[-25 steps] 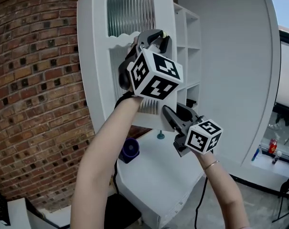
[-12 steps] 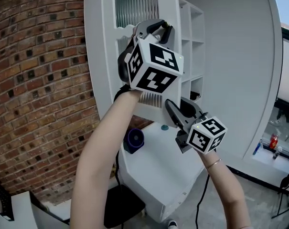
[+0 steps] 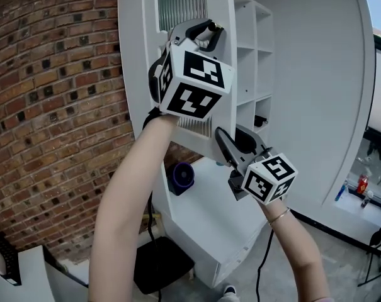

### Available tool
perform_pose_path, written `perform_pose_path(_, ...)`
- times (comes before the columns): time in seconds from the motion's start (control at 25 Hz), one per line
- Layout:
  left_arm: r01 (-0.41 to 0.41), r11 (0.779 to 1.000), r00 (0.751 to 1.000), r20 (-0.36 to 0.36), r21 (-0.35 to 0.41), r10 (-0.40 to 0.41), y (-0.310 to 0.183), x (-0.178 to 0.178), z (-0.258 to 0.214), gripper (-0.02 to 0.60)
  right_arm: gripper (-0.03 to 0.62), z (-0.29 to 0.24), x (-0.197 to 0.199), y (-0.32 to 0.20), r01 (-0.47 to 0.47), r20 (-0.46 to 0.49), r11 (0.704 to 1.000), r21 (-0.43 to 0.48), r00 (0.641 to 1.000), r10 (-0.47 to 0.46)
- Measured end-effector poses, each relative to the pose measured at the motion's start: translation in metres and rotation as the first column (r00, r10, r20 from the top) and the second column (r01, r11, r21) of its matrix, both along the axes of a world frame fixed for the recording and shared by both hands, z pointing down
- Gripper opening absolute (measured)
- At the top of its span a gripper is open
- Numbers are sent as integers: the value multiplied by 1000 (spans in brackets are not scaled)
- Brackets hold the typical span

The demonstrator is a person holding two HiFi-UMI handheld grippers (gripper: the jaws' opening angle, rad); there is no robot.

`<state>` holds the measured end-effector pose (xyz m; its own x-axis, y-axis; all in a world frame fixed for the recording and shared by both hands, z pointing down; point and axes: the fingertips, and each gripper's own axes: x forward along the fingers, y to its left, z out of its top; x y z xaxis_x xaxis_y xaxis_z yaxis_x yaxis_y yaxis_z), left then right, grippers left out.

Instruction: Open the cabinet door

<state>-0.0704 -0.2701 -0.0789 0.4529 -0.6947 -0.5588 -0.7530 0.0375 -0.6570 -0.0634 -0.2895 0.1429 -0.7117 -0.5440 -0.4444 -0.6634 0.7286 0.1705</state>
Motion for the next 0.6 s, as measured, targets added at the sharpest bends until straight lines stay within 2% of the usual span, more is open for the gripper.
perform_pose_path(0.4, 0, 1000, 1000, -5, 27, 0, 22, -21, 0, 87, 92, -1, -19, 23, 15, 25, 1000, 24, 1000, -15)
perform_pose_path(0.6, 14, 1000, 1000, 7, 25, -15, 30, -30, 0, 90, 91, 1, -28, 30, -6, 36, 1000, 23, 999, 5)
